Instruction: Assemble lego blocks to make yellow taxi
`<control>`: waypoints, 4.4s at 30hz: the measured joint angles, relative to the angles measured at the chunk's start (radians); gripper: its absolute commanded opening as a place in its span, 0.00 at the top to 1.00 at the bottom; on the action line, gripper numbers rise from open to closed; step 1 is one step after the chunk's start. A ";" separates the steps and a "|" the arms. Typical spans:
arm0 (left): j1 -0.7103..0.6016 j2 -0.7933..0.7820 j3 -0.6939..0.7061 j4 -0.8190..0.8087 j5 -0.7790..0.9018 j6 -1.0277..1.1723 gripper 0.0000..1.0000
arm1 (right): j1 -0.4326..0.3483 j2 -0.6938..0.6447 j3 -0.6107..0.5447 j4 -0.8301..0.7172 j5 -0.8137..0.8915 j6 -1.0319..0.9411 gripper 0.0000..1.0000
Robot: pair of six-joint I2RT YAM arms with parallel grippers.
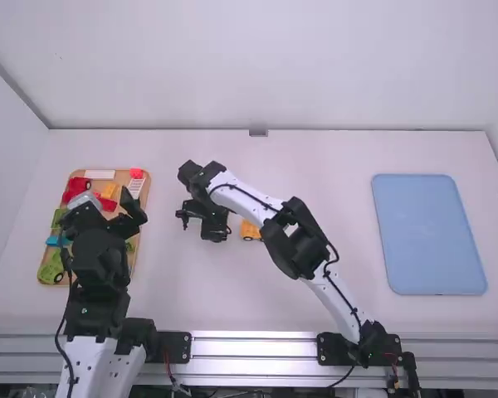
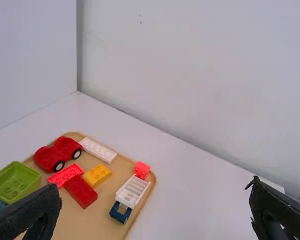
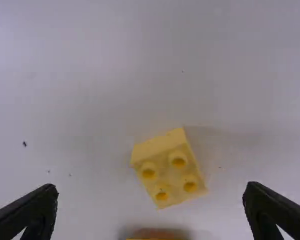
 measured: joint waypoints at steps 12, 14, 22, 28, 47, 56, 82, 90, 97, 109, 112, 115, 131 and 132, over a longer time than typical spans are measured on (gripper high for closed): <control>0.000 0.193 0.011 0.019 0.208 0.061 0.01 | -0.131 -0.031 0.244 -0.063 -0.101 0.080 0.02; 0.000 0.230 0.029 -0.001 0.248 0.089 0.01 | -0.166 -0.047 0.244 -0.068 -0.138 0.082 0.02; -0.001 0.461 0.278 -0.264 0.581 0.357 0.01 | -0.417 -0.282 -0.006 0.195 -0.274 0.145 0.02; -0.033 0.686 0.410 -0.320 0.712 0.553 0.01 | -0.444 -0.573 -0.453 0.605 -0.168 0.262 0.01; -0.388 1.413 0.780 -0.656 0.432 1.001 0.05 | -0.644 -1.063 -1.380 1.379 -0.197 0.556 0.01; -0.375 1.459 0.770 -0.571 0.464 1.033 0.15 | -0.678 -1.077 -1.380 1.371 -0.230 0.563 0.02; -0.366 1.459 0.643 -0.421 0.544 0.998 0.45 | -0.674 -1.077 -1.380 1.385 -0.236 0.560 0.01; -0.366 1.458 0.625 -0.430 0.508 0.915 0.69 | -0.674 -1.077 -1.380 1.387 -0.237 0.563 0.01; -0.366 1.453 0.625 -0.406 0.450 0.650 0.87 | -0.674 -1.077 -1.380 1.394 -0.236 0.561 0.01; -0.366 1.450 0.631 -0.474 0.434 -0.388 0.98 | -0.674 -1.077 -1.380 1.430 -0.236 0.561 0.01; -0.366 1.447 0.631 -0.489 0.460 -0.708 0.98 | -0.674 -1.077 -1.380 1.432 -0.236 0.558 0.01; -0.366 1.444 0.631 -0.503 0.487 -1.035 0.95 | -0.674 -1.077 -1.380 1.432 -0.236 0.559 0.01; -0.366 1.443 0.627 -0.408 0.518 -1.780 0.01 | -0.672 -1.077 -1.380 1.397 -0.237 0.559 0.01; -0.365 1.443 0.627 -0.409 0.518 -1.780 0.01 | -0.672 -1.077 -1.380 1.397 -0.236 0.558 0.01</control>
